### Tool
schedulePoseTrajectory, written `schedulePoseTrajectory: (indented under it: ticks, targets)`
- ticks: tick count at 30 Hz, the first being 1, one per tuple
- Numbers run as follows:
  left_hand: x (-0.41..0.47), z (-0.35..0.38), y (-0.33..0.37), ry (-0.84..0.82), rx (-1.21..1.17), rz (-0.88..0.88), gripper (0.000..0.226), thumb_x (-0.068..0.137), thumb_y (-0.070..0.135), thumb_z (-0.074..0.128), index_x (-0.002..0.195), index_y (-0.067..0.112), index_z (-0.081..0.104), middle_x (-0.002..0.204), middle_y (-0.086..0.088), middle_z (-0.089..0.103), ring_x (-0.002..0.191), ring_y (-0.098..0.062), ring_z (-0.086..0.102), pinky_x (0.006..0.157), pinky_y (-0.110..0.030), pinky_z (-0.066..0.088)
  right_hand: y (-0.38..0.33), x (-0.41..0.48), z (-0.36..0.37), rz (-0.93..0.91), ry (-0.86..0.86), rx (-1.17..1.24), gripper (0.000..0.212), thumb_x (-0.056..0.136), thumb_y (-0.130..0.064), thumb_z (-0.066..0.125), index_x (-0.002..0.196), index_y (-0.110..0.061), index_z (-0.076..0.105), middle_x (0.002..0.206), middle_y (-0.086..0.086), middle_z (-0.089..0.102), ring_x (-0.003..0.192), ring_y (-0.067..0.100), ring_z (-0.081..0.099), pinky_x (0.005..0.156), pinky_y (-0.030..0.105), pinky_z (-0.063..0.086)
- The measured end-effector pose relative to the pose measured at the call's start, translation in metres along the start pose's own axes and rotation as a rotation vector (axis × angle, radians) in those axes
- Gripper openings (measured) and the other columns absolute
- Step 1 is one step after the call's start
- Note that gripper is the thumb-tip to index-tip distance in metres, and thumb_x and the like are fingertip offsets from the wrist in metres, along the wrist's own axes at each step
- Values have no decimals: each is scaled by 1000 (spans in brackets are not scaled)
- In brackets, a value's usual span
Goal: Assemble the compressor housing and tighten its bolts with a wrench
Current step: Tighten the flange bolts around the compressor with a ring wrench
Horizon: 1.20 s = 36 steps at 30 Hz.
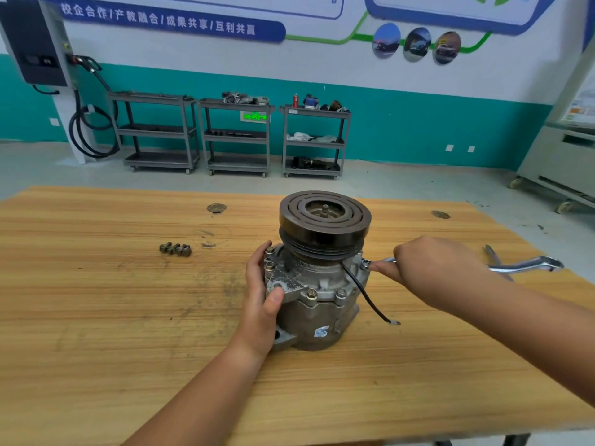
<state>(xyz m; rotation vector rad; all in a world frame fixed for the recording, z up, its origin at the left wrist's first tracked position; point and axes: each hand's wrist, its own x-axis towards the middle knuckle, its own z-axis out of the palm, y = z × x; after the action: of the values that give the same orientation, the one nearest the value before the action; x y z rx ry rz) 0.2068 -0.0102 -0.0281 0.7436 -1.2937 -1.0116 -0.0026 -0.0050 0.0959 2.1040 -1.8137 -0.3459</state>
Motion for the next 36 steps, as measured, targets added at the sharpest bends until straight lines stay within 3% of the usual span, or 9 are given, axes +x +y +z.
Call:
schedulePoseTrajectory:
  ticks: [6,10,15,20,24,28,30,34,36]
  targets:
    - [-1,1,9,21,-8,27,106,44,87,65,128,30,35,132,6,44,115,3,53,92,-17,46,36,-4,-7,-185,-22,353,29,96,-49,31,91,-22,41,70,-3,48,60,10,43,51,25,30]
    - [-2,2,9,45,-28,27,104,47,84,67,129,27,37,131,7,45,114,5,54,88,-15,46,46,-26,-2,-370,23,491,13,95,-43,34,93,-34,43,73,-10,50,64,0,47,57,18,38]
    - [-4,5,6,109,-49,19,98,49,76,72,128,28,40,129,6,50,114,2,55,88,-17,47,36,-26,0,-462,56,502,44,81,-61,20,105,-37,47,87,-14,53,77,3,49,67,24,43]
    - [-16,22,3,228,-17,39,76,61,48,61,131,32,36,127,18,47,110,15,51,83,-7,44,34,-6,0,-536,120,238,66,76,-67,0,110,-34,46,91,-13,45,83,7,41,76,28,38]
    - [-21,38,4,304,35,55,81,60,52,61,132,34,30,128,19,42,111,21,45,83,-1,41,43,7,-6,-532,233,103,51,79,-64,-5,95,-38,36,88,-15,39,83,5,33,76,25,25]
    - [-24,47,2,326,97,37,88,56,58,64,132,43,22,140,-1,35,131,-10,40,108,-35,40,45,12,-4,-598,238,105,42,81,-64,-1,91,-39,31,86,-17,37,82,5,30,76,23,20]
    - [-23,47,2,300,119,32,89,56,60,66,131,47,19,141,-2,33,134,-16,37,110,-43,36,43,15,-4,-609,235,97,43,81,-65,0,91,-38,32,86,-16,36,83,6,31,78,23,22]
    - [-20,35,1,240,92,27,85,57,74,64,126,44,27,136,4,36,123,4,43,98,-16,41,44,22,-8,-582,164,94,53,81,-63,5,99,-34,45,86,-18,35,84,4,30,79,22,22]
    - [-13,25,0,251,116,37,56,67,65,52,118,46,39,127,13,44,115,10,45,96,-22,42,43,21,-10,-583,95,139,40,84,-61,11,95,-37,41,82,-20,35,84,4,30,79,22,22]
